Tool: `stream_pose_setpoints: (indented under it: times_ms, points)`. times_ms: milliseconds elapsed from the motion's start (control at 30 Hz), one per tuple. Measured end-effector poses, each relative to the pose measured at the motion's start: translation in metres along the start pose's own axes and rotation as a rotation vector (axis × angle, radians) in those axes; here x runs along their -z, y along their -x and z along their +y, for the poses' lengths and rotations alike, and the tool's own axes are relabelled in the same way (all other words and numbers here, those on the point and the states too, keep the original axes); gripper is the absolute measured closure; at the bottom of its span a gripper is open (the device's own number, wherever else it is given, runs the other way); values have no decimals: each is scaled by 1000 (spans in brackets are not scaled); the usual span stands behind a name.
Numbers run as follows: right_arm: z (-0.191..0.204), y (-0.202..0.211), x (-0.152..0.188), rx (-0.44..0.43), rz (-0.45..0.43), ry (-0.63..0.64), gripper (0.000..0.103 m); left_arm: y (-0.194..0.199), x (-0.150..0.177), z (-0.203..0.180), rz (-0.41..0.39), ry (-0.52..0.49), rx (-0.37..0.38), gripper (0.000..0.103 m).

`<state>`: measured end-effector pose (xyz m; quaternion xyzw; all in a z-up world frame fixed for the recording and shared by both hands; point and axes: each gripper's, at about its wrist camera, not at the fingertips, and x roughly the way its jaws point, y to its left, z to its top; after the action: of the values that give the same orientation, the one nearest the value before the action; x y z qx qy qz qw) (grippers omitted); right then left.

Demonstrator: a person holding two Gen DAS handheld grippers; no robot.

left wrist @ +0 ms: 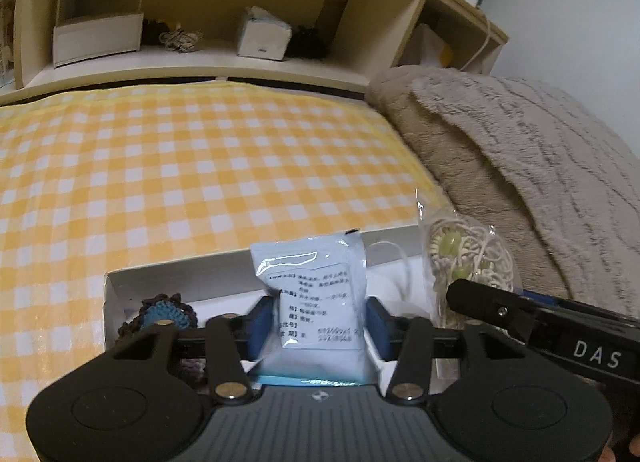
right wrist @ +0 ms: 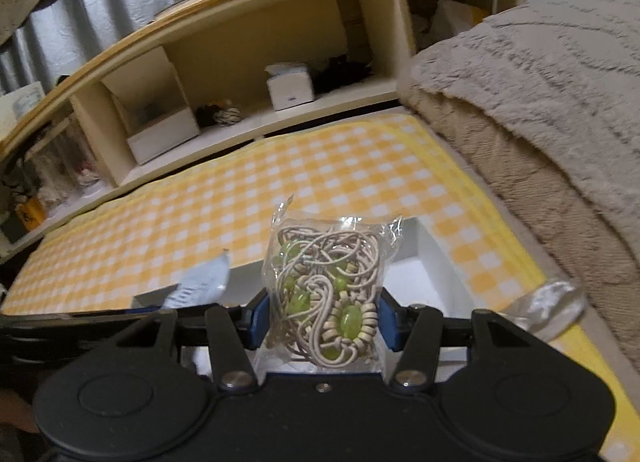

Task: Organize soft objects
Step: 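Release the sachet from the left tool while the right tool releases the rubber band bag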

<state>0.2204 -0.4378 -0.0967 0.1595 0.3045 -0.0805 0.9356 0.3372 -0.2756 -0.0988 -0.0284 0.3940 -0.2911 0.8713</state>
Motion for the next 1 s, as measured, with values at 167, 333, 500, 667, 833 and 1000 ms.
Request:
stream_pose_setpoints:
  times_ms: [167,333,500,667,833,1000]
  points:
    - [2,-20,2,-6,47,8,25,-4,7,11,19,0,-34,30]
    - [0,-21,4,95,62,20,15,0,11,18,31,6,-40,23]
    - [-2,-18,3,102,66,15,14,8,11,17,34,-7,-40,18]
    - [-2,-9,1,108,52,-2,13,22,9,14,19,-10,-36,14]
    - [2,4,-2,115,28,-2,13,38,6,14,3,-9,-39,9]
    - [11,19,-4,124,11,13,12,62,6,14,-23,-18,-51,2]
